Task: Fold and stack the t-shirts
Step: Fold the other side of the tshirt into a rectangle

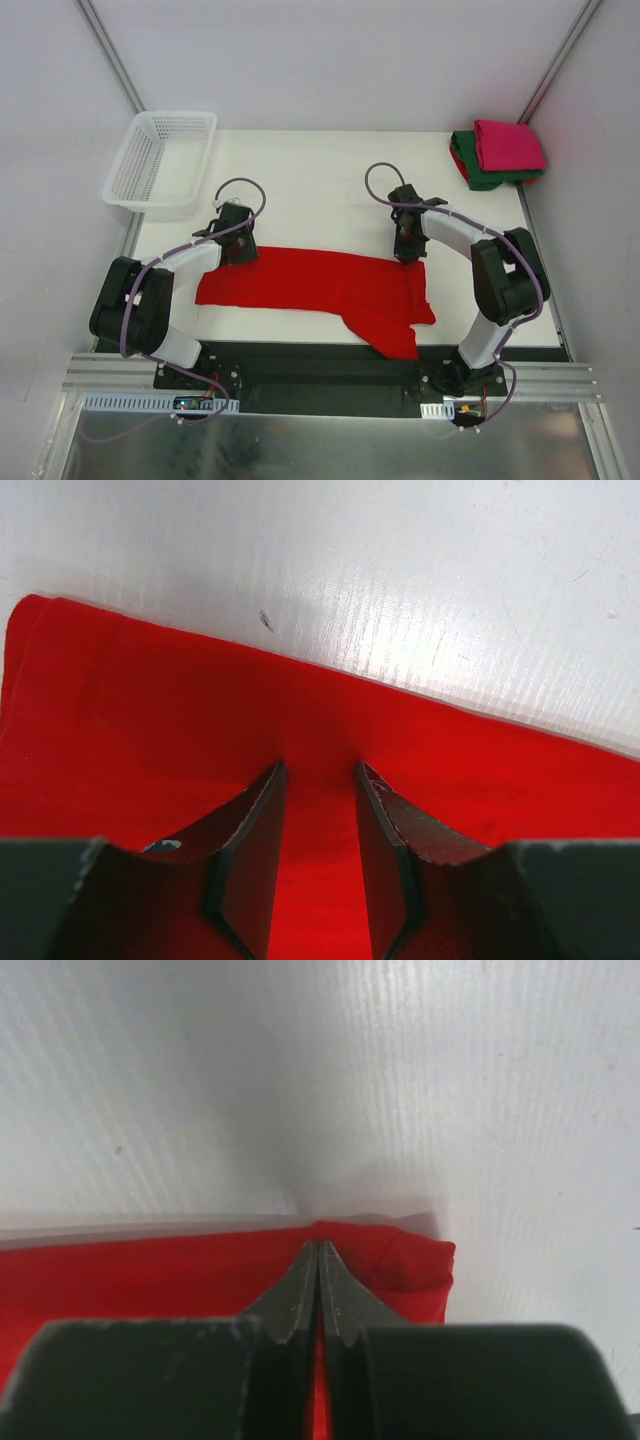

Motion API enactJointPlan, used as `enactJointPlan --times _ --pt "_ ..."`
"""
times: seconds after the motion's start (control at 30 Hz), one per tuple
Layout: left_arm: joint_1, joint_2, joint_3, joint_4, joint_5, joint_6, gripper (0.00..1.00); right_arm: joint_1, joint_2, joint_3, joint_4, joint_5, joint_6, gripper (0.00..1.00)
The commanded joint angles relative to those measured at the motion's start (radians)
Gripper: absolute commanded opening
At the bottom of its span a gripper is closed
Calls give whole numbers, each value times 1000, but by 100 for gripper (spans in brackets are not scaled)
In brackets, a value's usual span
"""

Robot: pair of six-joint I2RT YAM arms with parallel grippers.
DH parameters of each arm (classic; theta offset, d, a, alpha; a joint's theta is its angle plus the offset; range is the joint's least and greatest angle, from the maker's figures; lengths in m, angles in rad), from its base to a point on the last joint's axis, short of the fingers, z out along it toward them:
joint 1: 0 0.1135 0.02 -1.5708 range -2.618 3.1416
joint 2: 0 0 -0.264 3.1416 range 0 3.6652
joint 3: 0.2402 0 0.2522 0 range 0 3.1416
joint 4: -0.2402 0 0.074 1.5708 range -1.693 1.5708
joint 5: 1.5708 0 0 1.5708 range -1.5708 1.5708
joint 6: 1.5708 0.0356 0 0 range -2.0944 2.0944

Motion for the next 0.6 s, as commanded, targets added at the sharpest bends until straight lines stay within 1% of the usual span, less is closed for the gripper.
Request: enactJointPlan --times 0.0,0.17,0.27,0.37,0.57 --pt "-10 -3 17 -85 -29 3 33 -1 -58 -2 -110 134 1 1" --pt "-10 -4 30 -105 -41 8 34 -1 -70 16 -166 239 11 2" --pt "-10 2 34 -108 -38 5 33 -1 -90 11 -169 288 16 8" --pt "-10 5 34 -108 -38 5 33 -1 -102 18 -193 325 24 12" --pt "-10 3 34 -113 -40 6 33 -3 -130 15 -218 394 37 17"
